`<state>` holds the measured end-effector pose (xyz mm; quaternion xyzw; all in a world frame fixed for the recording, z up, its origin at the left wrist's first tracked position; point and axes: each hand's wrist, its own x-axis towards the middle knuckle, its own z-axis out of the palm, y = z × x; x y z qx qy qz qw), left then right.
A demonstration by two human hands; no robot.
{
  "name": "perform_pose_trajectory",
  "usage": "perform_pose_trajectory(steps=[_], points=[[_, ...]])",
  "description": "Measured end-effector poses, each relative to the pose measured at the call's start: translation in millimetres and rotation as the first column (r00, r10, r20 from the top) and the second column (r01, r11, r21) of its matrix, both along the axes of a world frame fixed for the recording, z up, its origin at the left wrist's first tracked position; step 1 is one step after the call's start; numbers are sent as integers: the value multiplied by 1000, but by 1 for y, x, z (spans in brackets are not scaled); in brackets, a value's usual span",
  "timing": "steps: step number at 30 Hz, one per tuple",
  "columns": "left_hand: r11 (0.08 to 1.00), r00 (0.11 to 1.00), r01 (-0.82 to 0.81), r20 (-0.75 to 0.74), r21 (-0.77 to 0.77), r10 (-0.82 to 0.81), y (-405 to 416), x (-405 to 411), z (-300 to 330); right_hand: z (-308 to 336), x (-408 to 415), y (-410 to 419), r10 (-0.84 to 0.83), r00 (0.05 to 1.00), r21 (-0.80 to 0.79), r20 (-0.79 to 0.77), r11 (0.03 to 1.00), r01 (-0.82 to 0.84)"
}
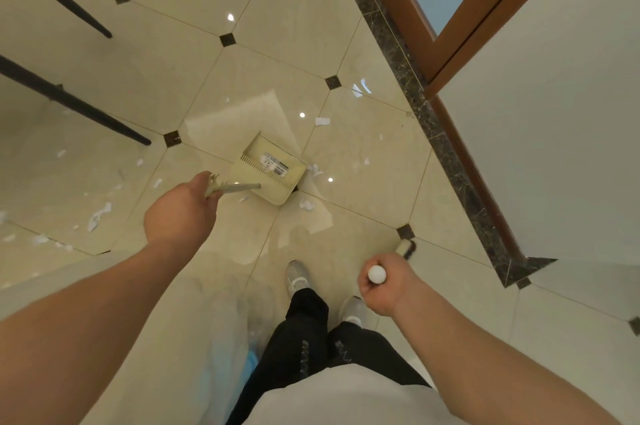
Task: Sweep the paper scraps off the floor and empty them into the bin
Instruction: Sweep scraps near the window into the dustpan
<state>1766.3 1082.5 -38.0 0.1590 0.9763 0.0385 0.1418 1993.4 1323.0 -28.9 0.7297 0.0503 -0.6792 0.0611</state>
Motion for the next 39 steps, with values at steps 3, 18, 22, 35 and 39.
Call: perform_pose_trajectory(steps=[3, 18, 22, 35, 39], points=[[1000, 1000, -13, 7, -11, 13, 1, 3, 1, 12, -41, -25, 6, 997, -63, -83, 998, -11], [991, 992, -109, -64, -74, 104, 19, 3, 31, 44, -82, 66, 317, 903, 90, -289, 948, -304], [975, 977, -203, -84, -95, 195, 29, 12, 41, 38, -110, 109, 600, 780, 283, -179, 790, -543], [939, 946, -316, 30, -133, 322, 46, 87, 4, -38, -186, 182, 989, -50, 284, 143, -89, -955], [941, 942, -317, 77, -116, 327, 42, 95, -14, -38, -159, 153, 981, -147, 184, 128, -169, -968]])
